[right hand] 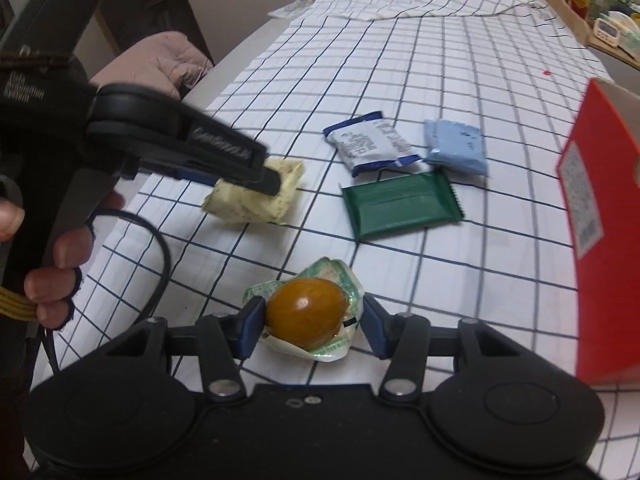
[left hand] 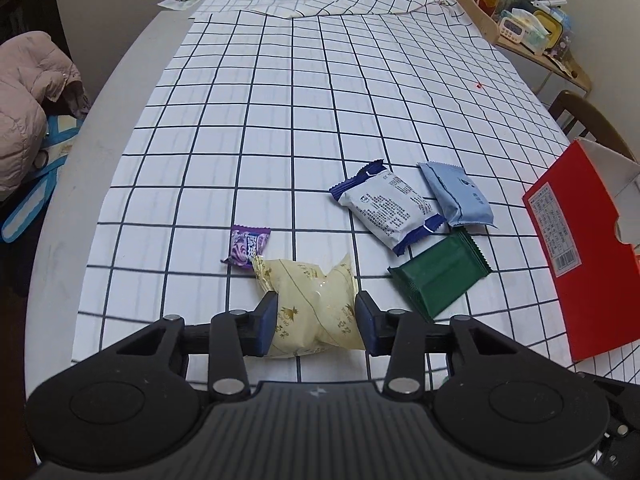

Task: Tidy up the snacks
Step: 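Carry the pastry bag and orange candy with both tools over the red box, then open both tools to drop the pastry bag and orange candy in the box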

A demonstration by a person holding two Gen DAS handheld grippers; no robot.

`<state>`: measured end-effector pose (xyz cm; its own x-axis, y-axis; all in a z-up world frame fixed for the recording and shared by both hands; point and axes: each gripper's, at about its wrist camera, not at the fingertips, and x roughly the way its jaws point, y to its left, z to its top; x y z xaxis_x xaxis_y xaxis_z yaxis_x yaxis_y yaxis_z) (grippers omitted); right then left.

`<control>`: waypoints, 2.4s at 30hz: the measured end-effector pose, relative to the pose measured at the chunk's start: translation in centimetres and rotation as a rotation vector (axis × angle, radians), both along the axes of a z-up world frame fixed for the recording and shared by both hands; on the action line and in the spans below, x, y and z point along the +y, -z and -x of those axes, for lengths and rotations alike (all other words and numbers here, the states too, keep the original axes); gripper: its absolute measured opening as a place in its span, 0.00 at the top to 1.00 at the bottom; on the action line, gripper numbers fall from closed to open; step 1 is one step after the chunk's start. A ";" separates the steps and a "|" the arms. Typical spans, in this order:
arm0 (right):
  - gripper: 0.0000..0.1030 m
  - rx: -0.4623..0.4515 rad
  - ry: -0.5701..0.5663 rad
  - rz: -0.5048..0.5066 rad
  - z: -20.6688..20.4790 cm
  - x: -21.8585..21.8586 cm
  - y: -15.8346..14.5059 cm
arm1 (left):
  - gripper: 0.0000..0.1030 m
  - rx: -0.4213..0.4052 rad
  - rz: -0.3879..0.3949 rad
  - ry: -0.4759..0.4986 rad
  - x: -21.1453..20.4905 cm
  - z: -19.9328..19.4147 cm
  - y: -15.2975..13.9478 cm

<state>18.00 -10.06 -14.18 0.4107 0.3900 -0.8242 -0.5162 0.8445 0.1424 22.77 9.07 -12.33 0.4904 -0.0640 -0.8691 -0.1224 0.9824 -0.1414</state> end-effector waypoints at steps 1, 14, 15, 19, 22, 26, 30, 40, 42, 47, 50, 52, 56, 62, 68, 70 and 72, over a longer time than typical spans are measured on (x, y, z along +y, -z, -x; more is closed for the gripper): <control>0.51 -0.003 0.005 -0.006 0.2 -0.4 -0.3 | 0.61 -0.005 0.002 0.000 -0.1 0.4 -0.4; 0.51 -0.067 0.036 -0.076 3.6 -5.2 -6.4 | 0.61 -0.059 0.015 0.008 -3.4 4.5 -6.0; 0.51 -0.073 0.042 -0.081 3.8 -5.7 -6.9 | 0.61 -0.070 0.016 0.011 -3.8 4.8 -6.5; 0.51 -0.106 0.063 -0.098 4.3 -7.7 -8.4 | 0.61 -0.105 0.027 0.026 -5.7 5.7 -8.5; 0.51 -0.132 0.086 -0.103 4.3 -9.6 -9.6 | 0.61 -0.129 0.036 0.050 -7.5 6.1 -9.9; 0.51 -0.163 0.126 -0.115 3.8 -12.5 -11.0 | 0.61 -0.153 0.048 0.090 -10.3 6.2 -11.3; 0.51 -0.187 0.165 -0.118 3.3 -15.4 -12.1 | 0.61 -0.165 0.066 0.134 -13.3 5.9 -12.3; 0.51 -0.206 0.269 -0.116 1.2 -23.0 -13.1 | 0.61 -0.169 0.071 0.222 -21.1 4.1 -12.9; 0.51 -0.199 0.291 -0.113 0.6 -24.5 -13.0 | 0.61 -0.164 0.065 0.237 -22.7 3.5 -12.8; 0.51 -0.179 0.338 -0.101 -1.2 -28.0 -12.4 | 0.61 -0.136 0.041 0.265 -26.4 1.9 -11.7; 0.51 -0.166 0.359 -0.088 -2.3 -29.7 -11.8 | 0.61 -0.116 0.015 0.272 -28.3 0.9 -10.7; 0.51 -0.159 0.371 -0.080 -3.1 -30.7 -11.3 | 0.61 -0.096 0.003 0.265 -29.3 0.1 -10.0; 0.51 -0.138 0.386 -0.070 -4.7 -32.3 -10.3 | 0.61 -0.060 -0.020 0.250 -30.8 -1.3 -8.5; 0.51 -0.109 0.386 -0.034 -6.8 -33.4 -8.8 | 0.61 -0.031 -0.045 0.244 -32.9 -2.6 -7.0; 0.51 -0.085 0.361 0.003 -8.1 -33.4 -7.5 | 0.61 -0.011 -0.070 0.239 -34.0 -3.4 -5.7; 0.51 -0.077 0.351 0.015 -8.3 -33.4 -7.0 | 0.61 -0.004 -0.079 0.234 -34.2 -3.6 -5.3; 0.51 -0.066 0.345 0.025 -8.5 -33.2 -6.7 | 0.61 0.004 -0.080 0.229 -34.4 -3.8 -4.9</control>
<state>26.47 -43.29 -7.52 0.5677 0.1992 -0.7988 -0.2073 0.9736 0.0955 26.54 -25.29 -7.48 0.4674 -0.1040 -0.8779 0.1043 0.9926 -0.0620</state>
